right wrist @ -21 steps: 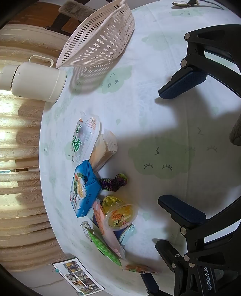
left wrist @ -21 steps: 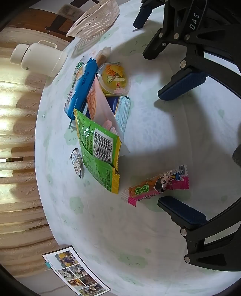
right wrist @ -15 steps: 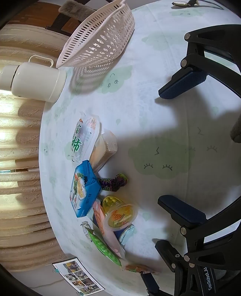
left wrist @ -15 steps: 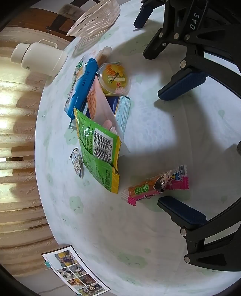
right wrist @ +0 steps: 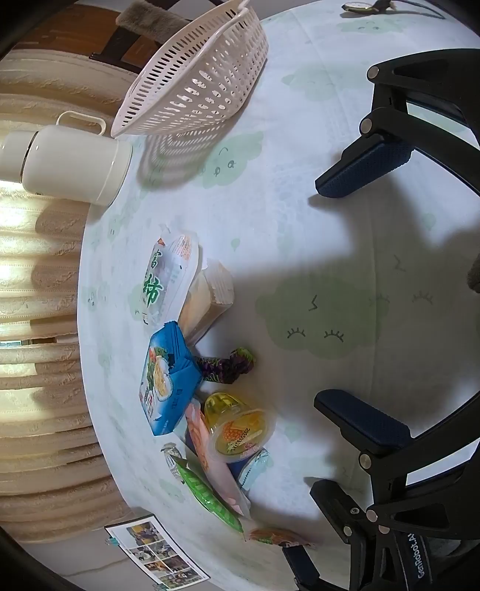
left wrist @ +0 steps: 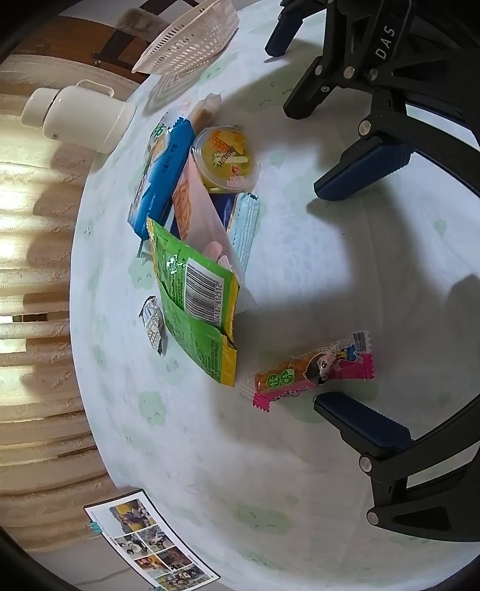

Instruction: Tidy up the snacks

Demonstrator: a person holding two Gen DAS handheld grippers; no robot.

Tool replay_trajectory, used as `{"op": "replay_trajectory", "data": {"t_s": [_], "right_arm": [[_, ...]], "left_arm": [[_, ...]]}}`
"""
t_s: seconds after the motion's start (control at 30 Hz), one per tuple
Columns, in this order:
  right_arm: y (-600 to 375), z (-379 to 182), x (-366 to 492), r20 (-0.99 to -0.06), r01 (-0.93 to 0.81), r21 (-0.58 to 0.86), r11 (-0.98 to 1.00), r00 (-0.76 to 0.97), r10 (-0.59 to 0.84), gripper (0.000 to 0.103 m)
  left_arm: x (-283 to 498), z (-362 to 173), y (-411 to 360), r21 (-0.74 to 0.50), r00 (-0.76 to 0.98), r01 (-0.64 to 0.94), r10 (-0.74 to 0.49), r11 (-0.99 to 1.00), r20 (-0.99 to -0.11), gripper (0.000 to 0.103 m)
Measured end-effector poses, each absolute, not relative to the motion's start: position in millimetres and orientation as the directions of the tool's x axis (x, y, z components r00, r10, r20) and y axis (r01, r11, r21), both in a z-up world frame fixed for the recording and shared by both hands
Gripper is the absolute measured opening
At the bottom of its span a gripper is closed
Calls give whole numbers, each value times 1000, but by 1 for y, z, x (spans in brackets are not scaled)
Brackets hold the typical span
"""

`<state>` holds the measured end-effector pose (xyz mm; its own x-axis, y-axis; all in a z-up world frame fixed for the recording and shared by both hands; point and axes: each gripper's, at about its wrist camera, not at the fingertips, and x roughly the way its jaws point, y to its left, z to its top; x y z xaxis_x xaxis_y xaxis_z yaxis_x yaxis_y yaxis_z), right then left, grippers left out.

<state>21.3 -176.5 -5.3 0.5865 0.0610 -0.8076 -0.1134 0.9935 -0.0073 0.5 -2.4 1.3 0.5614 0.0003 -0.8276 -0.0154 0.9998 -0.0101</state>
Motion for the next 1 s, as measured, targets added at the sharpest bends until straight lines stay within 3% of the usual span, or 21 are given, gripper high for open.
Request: {"op": "replay_trajectory", "data": {"t_s": [0.67, 1.0], "right_arm": [[-178, -4, 22, -819, -120, -3, 993, 570, 66, 103], [-198, 2, 12, -755, -119, 175, 977, 621, 211, 103]], "left_arm": [[-5, 4, -5, -32, 573, -14, -18, 999, -819, 103], [-17, 18, -9, 18, 665, 2, 12, 1000, -746, 102]]}}
